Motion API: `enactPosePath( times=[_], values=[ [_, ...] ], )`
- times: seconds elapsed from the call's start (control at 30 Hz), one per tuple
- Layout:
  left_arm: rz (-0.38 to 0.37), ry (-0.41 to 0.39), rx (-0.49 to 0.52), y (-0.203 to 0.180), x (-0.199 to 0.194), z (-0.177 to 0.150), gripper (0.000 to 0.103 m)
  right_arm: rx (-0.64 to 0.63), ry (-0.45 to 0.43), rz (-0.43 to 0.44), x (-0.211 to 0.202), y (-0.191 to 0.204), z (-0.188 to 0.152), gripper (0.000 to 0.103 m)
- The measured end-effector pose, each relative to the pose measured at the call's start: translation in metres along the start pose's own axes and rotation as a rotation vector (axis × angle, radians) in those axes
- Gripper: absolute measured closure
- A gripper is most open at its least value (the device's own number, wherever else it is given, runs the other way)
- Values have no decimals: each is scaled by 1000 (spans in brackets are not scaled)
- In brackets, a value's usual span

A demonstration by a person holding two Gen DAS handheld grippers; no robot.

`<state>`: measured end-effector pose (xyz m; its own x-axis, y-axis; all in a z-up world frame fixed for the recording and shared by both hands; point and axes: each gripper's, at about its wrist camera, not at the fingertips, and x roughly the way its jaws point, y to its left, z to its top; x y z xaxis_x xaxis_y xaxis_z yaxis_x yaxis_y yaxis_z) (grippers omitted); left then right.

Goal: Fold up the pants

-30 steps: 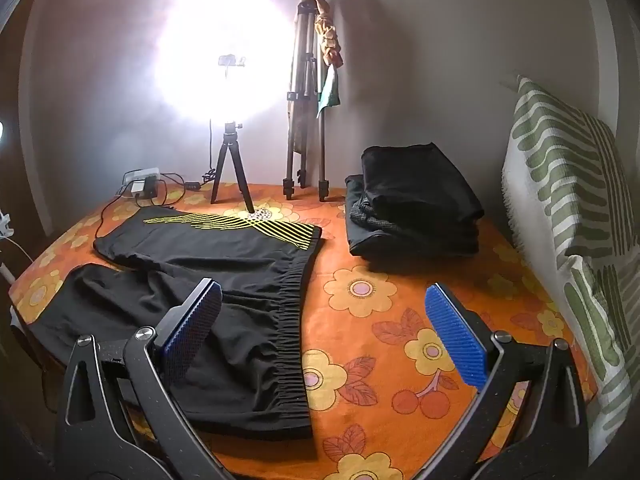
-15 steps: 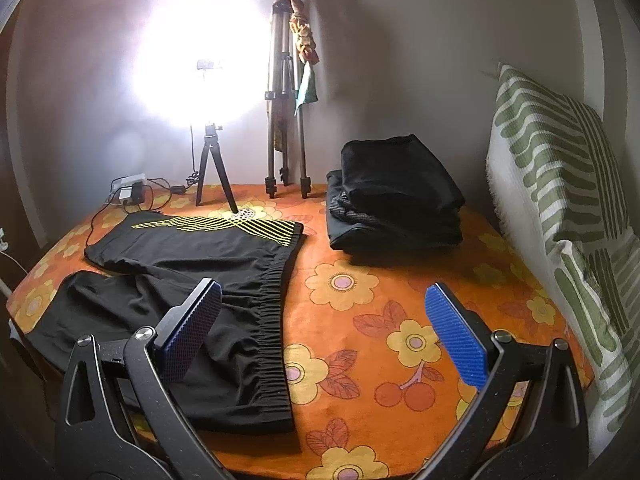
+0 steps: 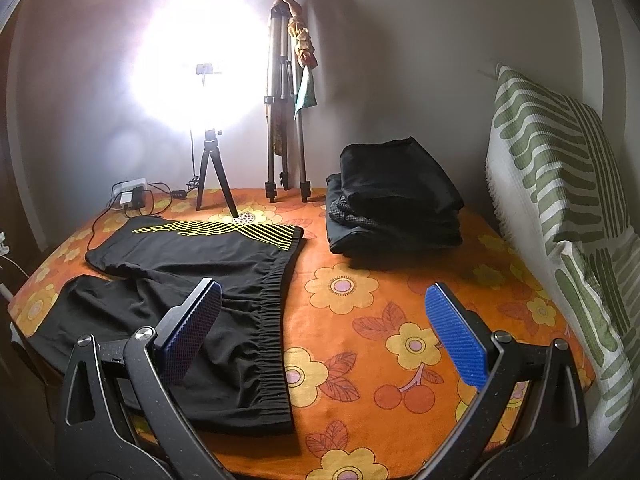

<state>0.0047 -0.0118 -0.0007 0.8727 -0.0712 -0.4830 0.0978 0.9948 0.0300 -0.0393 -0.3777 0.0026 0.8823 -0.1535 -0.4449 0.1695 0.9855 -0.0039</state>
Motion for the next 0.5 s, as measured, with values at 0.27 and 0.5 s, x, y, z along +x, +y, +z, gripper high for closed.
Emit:
enactPosePath(
  times=[0.27, 0.5],
  values=[
    [3, 3, 2, 1, 2, 0, 1, -1, -1, 0, -1, 0, -1, 0],
    [3, 2, 3, 2, 2, 0, 1, 0, -1, 2, -1, 1, -1, 0]
  ],
)
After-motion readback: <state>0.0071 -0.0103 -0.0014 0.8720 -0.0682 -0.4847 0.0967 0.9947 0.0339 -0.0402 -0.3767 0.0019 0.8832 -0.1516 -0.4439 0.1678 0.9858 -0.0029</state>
